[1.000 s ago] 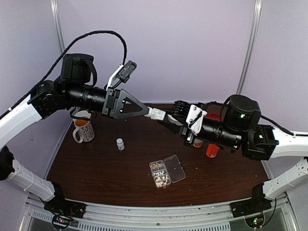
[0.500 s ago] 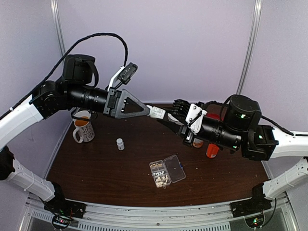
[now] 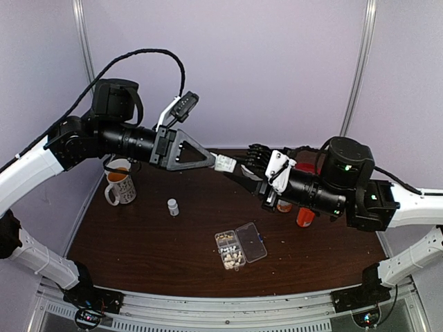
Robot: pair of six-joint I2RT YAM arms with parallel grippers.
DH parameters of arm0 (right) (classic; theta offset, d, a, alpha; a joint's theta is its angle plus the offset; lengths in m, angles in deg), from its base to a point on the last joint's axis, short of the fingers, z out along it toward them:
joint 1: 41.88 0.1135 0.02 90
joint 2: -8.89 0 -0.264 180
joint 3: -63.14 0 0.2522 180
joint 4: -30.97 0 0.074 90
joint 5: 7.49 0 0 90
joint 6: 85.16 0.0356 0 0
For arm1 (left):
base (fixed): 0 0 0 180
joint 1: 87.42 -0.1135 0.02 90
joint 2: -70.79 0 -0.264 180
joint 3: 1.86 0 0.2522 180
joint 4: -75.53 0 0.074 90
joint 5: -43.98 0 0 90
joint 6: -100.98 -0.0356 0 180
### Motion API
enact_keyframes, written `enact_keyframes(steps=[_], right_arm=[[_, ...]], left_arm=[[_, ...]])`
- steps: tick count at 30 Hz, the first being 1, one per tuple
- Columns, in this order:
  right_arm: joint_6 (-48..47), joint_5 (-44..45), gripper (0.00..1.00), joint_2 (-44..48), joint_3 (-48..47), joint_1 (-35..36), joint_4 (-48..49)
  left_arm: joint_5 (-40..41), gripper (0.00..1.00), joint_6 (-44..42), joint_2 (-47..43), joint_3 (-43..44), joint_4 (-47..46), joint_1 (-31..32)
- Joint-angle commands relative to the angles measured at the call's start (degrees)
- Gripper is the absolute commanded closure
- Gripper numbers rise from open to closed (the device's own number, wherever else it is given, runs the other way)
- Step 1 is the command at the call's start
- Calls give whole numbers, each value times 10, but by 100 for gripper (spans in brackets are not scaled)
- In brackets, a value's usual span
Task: Sort the pills into containers
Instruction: Screw the lid of the pill bottle onto the pill bottle.
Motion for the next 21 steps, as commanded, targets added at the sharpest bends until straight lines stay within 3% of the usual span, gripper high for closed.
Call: enact_keyframes(steps=[1, 3, 7, 9, 12, 14, 16, 21], right_arm=[[12, -2, 100, -9, -18, 3, -3], [12, -3, 100, -9, -18, 4, -3], [11, -1, 100, -9, -20, 3, -7], [11, 0, 100, -8, -20, 3, -10], [15, 0, 100, -6, -20, 3, -14], [20, -1, 100, -5, -18, 3, -14], [28, -5, 100, -4, -17, 4, -16], [92, -16, 100, -3, -19, 1, -8]], left_arm=[[-19, 50, 5, -2, -4, -26, -1], [-22, 53, 3, -2, -4, -27, -1], [-32, 87, 1, -1, -3, -30, -1], [-30, 97, 0, -2, -3, -31, -1], [-25, 99, -3, -4, -4, -31, -1], [-25, 89, -6, -6, -6, -33, -2], [-32, 86, -7, -6, -8, -39, -2], [-40, 100, -24, -11, -10, -62, -1]])
